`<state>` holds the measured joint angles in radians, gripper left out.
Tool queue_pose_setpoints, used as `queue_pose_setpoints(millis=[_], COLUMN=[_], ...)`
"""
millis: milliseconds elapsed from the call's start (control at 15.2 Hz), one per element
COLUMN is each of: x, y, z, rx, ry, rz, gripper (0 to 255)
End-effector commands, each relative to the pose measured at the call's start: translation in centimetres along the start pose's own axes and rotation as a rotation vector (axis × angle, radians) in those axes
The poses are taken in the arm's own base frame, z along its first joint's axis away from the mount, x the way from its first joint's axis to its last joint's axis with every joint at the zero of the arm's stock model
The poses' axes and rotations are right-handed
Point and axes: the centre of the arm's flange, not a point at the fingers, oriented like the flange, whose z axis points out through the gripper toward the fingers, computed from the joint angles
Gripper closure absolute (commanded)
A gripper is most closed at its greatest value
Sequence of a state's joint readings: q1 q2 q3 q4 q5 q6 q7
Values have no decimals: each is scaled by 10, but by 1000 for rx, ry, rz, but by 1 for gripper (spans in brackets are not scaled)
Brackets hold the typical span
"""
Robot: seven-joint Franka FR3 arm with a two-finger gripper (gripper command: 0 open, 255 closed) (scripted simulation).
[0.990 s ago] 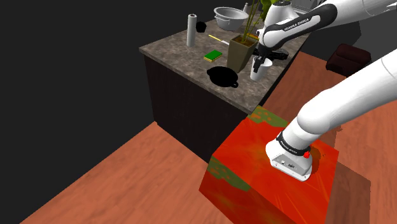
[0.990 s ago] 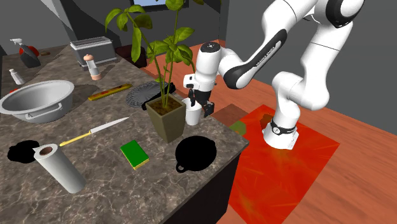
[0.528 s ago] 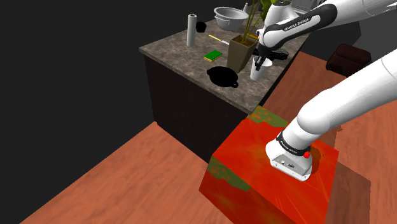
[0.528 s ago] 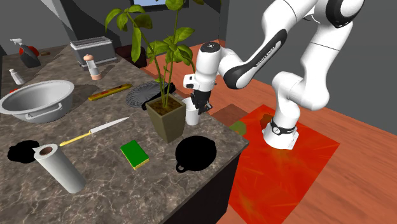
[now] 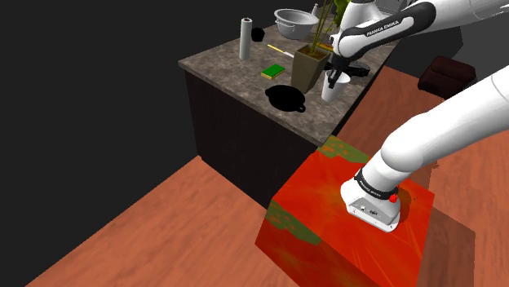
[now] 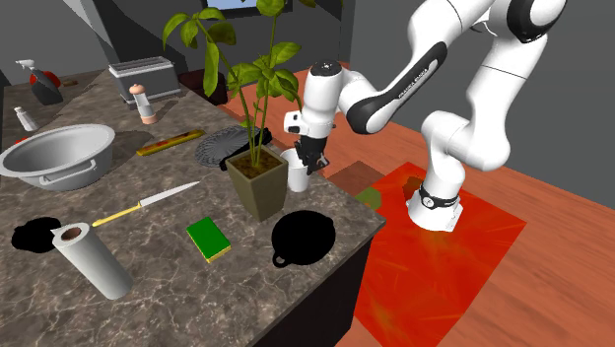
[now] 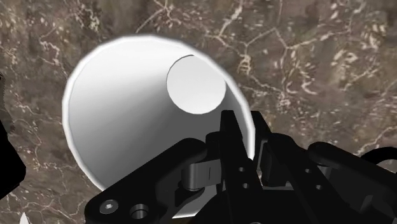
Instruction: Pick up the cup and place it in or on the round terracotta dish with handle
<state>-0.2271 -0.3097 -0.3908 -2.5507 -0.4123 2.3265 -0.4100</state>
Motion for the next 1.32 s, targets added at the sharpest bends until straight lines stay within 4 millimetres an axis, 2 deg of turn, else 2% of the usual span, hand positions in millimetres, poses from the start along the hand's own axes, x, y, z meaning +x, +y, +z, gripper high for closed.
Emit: queue_pose_setpoints(millis=[0,1254], x=[-1,-4], y=[2,22], z=[-9,-107], rx=[0,0], ry=[0,0], rz=[0,0], gripper=[255,255])
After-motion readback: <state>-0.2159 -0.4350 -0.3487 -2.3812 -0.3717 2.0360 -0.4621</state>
